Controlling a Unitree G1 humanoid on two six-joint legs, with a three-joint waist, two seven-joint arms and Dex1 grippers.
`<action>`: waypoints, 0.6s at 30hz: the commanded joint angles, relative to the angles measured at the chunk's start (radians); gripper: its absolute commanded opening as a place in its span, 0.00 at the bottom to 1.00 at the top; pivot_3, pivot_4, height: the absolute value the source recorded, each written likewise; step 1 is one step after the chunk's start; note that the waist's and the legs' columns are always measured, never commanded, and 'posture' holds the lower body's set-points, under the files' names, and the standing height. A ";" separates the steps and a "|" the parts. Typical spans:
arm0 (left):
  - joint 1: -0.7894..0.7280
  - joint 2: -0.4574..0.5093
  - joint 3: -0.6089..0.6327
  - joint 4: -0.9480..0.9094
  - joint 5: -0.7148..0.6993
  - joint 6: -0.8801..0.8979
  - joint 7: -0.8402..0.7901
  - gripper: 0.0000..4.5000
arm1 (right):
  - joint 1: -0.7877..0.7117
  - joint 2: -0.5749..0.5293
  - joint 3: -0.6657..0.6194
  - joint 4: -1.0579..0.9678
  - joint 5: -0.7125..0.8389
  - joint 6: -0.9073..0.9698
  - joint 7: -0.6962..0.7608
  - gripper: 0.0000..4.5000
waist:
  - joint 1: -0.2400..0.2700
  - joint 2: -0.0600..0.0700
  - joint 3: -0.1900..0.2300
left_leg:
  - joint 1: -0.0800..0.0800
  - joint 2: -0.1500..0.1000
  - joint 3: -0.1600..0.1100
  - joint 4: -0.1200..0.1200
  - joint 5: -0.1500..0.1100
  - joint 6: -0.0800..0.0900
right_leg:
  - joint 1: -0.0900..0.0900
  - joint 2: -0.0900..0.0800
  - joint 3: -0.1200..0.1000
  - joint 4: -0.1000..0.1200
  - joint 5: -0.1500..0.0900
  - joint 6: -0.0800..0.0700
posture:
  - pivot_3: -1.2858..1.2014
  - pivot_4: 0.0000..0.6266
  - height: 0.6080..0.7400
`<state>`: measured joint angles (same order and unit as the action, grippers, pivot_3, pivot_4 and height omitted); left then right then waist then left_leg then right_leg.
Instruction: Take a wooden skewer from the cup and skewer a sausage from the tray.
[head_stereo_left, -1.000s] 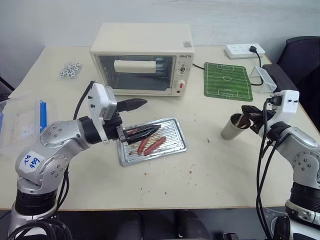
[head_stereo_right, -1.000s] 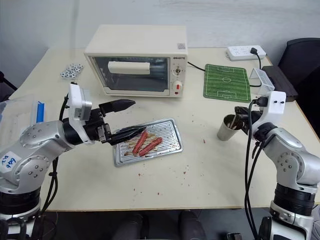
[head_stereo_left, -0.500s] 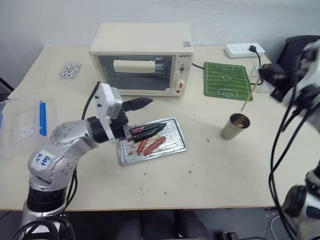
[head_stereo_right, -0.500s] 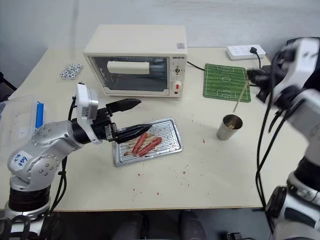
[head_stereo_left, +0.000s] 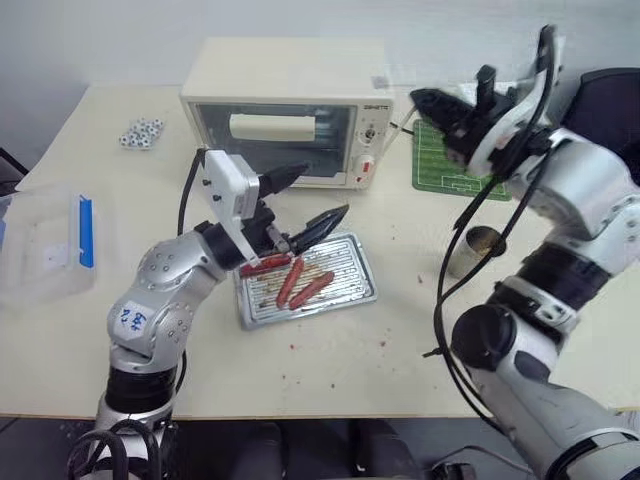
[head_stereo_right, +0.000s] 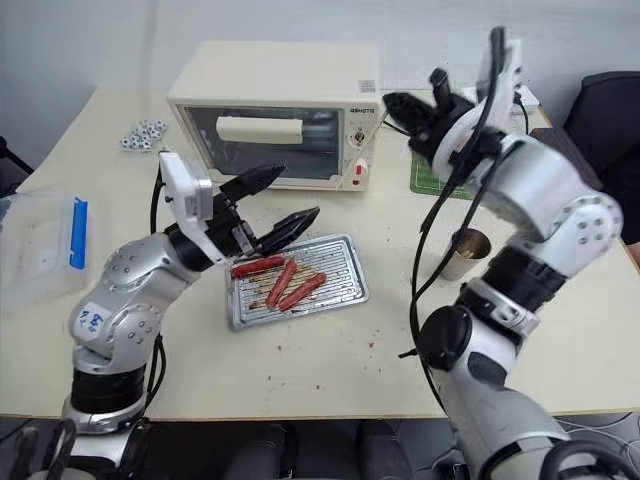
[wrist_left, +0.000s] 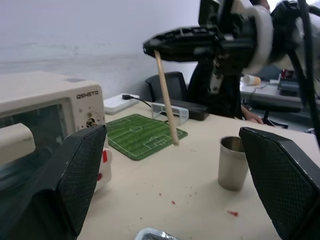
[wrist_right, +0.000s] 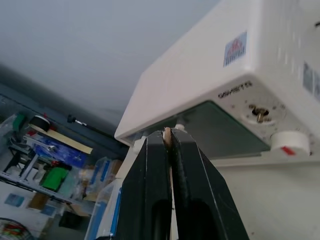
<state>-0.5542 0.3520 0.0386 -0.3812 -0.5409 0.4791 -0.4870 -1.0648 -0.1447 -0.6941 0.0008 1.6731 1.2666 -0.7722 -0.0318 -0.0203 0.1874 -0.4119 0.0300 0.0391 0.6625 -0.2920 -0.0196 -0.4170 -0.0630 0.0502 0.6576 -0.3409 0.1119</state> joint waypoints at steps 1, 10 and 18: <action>-0.037 -0.022 0.003 0.030 0.045 -0.073 0.014 1.00 | 0.023 -0.015 0.087 -0.060 0.221 -0.193 -0.135 0.01 | -0.002 0.000 0.000 | 0.000 0.000 0.000 0.000 0.000 0.000 | 0.000 0.000 -0.001 0.000 0.000 0.001 | 0.52 0.24 1.00; -0.054 -0.082 -0.035 0.092 0.081 -0.127 -0.004 1.00 | 0.094 -0.041 0.222 -0.110 0.299 -0.382 -0.151 0.01 | -0.015 0.000 0.000 | 0.001 0.001 0.001 0.000 0.000 0.002 | 0.000 0.001 -0.005 0.000 0.001 0.002 | 0.52 0.24 1.00; -0.089 -0.111 -0.054 0.119 0.107 -0.159 -0.005 0.96 | 0.106 -0.046 0.260 -0.129 0.299 -0.442 -0.137 0.00 | -0.017 0.000 0.000 | 0.001 0.001 0.000 0.000 0.000 0.002 | 0.000 0.000 -0.005 0.000 0.001 0.002 | 0.52 0.24 1.00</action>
<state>-0.6288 0.2468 -0.0189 -0.2552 -0.4367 0.3446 -0.4945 -0.9557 -0.1839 -0.4356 -0.0787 1.9487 0.8461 -0.9246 -0.0492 -0.0202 0.1874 -0.4112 0.0315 0.0390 0.6625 -0.2918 -0.0179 -0.4167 -0.0632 0.0451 0.6578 -0.3400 0.1135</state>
